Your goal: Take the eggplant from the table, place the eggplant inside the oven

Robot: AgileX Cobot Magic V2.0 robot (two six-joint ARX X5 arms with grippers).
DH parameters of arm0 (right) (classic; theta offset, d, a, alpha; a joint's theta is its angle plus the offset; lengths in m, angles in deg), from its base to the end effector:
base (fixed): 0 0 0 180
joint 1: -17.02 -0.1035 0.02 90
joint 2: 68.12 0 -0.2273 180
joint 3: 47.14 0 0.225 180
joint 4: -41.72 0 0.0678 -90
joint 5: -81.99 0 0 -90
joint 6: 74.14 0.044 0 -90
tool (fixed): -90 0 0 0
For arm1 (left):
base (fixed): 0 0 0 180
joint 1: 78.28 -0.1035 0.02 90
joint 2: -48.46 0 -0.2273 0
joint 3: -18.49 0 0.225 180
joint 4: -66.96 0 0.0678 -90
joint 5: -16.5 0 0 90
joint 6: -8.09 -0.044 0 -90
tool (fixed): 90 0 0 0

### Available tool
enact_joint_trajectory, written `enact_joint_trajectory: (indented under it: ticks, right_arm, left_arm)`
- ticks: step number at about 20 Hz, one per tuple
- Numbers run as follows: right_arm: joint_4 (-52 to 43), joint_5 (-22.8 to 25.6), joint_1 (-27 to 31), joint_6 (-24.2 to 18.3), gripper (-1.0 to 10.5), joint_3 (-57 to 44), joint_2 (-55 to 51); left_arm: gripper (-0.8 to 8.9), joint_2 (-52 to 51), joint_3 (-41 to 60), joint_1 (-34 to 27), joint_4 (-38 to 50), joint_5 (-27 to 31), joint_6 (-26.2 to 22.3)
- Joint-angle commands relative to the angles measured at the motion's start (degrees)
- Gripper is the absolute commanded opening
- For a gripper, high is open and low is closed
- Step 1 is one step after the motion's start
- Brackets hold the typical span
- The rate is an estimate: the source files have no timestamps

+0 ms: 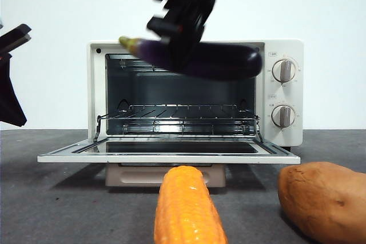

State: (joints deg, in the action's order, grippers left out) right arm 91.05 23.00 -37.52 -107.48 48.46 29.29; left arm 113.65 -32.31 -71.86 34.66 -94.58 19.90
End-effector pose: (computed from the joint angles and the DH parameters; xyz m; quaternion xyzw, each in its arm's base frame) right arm 0.2159 0.2641 0.2396 -0.5341 0.2507 0.2671 0.7619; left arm 0.2141 -0.0400 0.1747 -0.1420 0.4134 -0.1766 0.8819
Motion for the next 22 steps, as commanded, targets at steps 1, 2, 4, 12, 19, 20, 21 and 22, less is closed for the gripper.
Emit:
enact_joint_trajectory:
  ticks: [1, 2, 4, 12, 19, 20, 21, 22]
  right_arm:
    - [-6.47, 3.37, 0.42, -6.51, 1.5, 1.29, 3.96]
    - [-8.50, 4.68, 0.83, -8.15, 1.5, 1.29, 5.29]
    - [-11.32, 6.93, 1.90, -10.75, 1.5, 1.29, 7.61]
    - [-14.21, 8.61, 4.59, -9.14, 3.5, 1.29, 11.72]
    - [-14.99, 9.99, 4.52, -5.75, 3.5, 1.29, 11.72]
    - [-14.99, 10.01, 4.52, -5.62, 3.5, 1.29, 11.72]
    - [-14.99, 10.01, 4.46, -5.62, 3.5, 1.29, 11.65]
    - [-14.97, 10.03, 4.39, -5.57, 3.5, 1.29, 11.56]
  left_arm:
    - [0.06, 0.48, -0.22, -0.72, 1.16, -2.16, 0.50]
    - [0.06, 0.48, -0.22, -0.83, 1.16, -2.97, 0.48]
    - [0.06, 0.48, -0.22, -0.81, 1.16, -4.07, 0.48]
    - [0.06, 0.48, -0.22, -0.81, 1.29, -4.48, 0.48]
    - [0.06, 0.48, -0.24, -0.81, 1.31, -4.48, 0.46]
    - [0.06, 0.48, -0.22, -0.81, 1.31, -4.48, 0.44]
    - [0.06, 0.48, -0.22, -0.81, 1.42, -4.46, 0.44]
    - [0.06, 0.48, -0.24, -0.81, 1.46, -4.46, 0.39]
